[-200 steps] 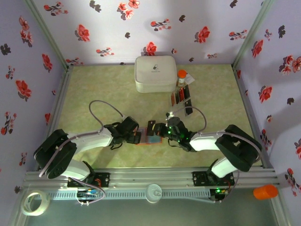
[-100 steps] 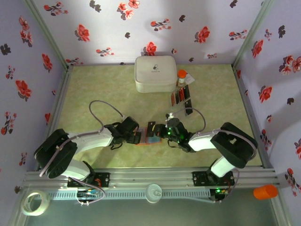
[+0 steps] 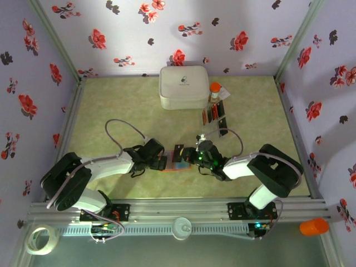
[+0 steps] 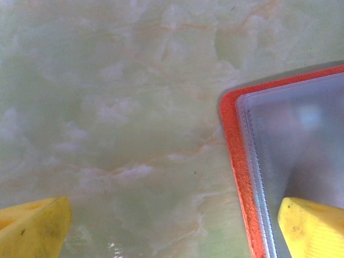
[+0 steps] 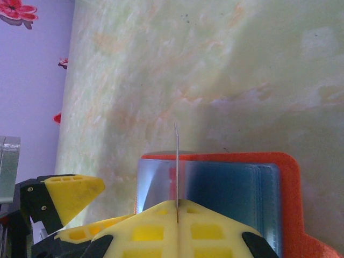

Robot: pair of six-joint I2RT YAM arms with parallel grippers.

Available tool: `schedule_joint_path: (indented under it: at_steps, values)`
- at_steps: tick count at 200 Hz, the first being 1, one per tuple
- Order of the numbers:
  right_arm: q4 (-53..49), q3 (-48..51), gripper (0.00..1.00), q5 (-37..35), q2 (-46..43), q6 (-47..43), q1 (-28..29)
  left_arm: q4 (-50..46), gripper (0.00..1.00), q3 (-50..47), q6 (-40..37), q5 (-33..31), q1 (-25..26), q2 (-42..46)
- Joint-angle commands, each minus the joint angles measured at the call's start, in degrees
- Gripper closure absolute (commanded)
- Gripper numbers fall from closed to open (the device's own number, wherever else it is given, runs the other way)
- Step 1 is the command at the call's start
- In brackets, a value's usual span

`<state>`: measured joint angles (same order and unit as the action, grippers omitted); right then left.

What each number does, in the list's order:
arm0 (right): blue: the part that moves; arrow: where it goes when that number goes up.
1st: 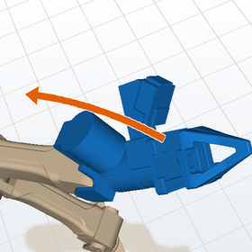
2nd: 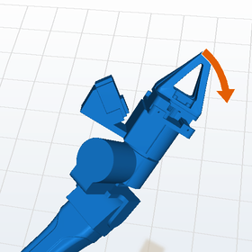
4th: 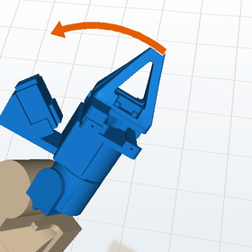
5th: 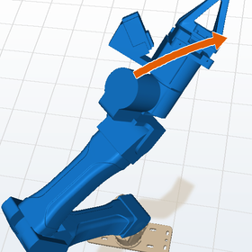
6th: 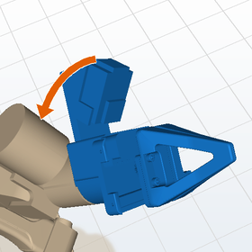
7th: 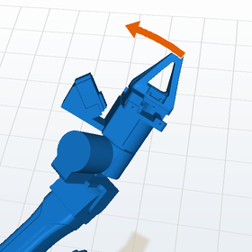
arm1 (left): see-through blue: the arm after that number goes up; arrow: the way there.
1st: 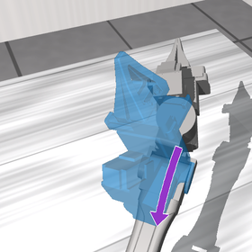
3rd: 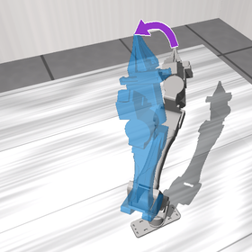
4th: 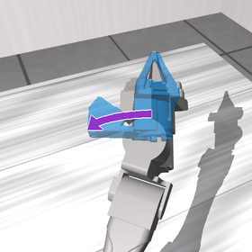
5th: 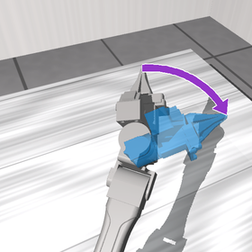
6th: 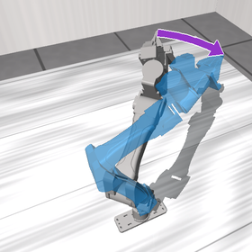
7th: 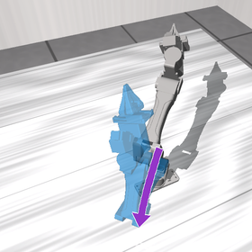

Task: Put the credit cards into the card holder
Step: Insert the credit card into the card slot.

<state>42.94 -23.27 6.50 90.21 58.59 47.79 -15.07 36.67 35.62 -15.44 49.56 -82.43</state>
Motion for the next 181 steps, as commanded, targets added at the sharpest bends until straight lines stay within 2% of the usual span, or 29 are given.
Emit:
schedule_joint_path:
  at_steps: [1, 181]
  values:
    - [-0.3, 0.6, 1.0, -0.7, -1.4, 0.0, 0.5, -1.9, 0.0, -0.8, 0.8, -1.1, 0.5, 0.8]
    - [1.7, -0.3, 1.0, 0.4, 0.1, 0.1, 0.5, -1.8, 0.0, -2.4, 1.6, -1.2, 0.7, 1.7]
